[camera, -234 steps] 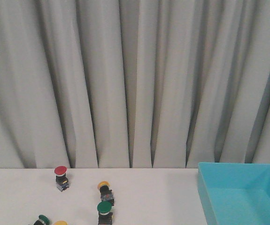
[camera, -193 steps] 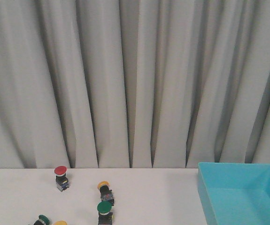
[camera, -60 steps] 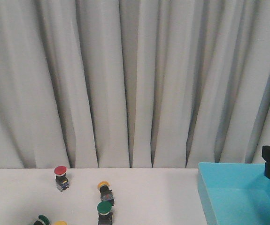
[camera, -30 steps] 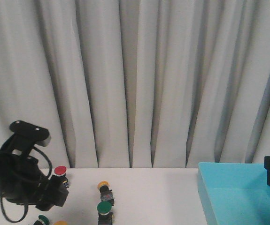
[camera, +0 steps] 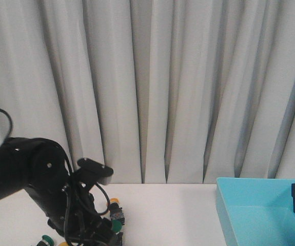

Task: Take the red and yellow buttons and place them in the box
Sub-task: 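Move the left gripper down over the red-capped button, then lower the left gripper and close it on the red button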

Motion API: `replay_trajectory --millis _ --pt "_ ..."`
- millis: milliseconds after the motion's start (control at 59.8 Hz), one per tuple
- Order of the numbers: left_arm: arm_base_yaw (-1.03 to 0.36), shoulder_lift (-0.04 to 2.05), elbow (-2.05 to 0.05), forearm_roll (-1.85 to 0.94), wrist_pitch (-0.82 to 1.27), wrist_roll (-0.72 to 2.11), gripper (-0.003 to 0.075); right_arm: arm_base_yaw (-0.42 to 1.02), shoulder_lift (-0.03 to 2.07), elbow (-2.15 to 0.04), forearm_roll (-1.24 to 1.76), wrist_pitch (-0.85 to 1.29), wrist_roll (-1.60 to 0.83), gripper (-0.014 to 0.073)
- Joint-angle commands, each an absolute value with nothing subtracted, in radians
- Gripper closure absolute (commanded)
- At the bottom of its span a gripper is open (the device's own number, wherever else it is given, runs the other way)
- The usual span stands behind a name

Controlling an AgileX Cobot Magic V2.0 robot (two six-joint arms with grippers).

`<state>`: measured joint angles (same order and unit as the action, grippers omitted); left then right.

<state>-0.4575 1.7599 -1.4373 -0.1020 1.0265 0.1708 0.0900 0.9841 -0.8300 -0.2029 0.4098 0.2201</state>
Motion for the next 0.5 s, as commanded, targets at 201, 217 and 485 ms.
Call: replay_trajectory --millis 201,217,485 --pt "-0.463 1.779 -1.467 -0.089 1.020 0.117 0.0197 0.091 0.969 -0.863 -0.209 0.352 0.212 0.0064" --pt "-0.463 1.780 -1.467 -0.089 1.020 0.117 0.0197 0.091 0.969 -0.863 -0.209 0.352 0.212 0.0064" --pt "-0.463 1.834 -1.465 -0.114 1.019 0.118 0.0197 0.091 0.969 -0.863 -0.209 0.351 0.212 0.0064"
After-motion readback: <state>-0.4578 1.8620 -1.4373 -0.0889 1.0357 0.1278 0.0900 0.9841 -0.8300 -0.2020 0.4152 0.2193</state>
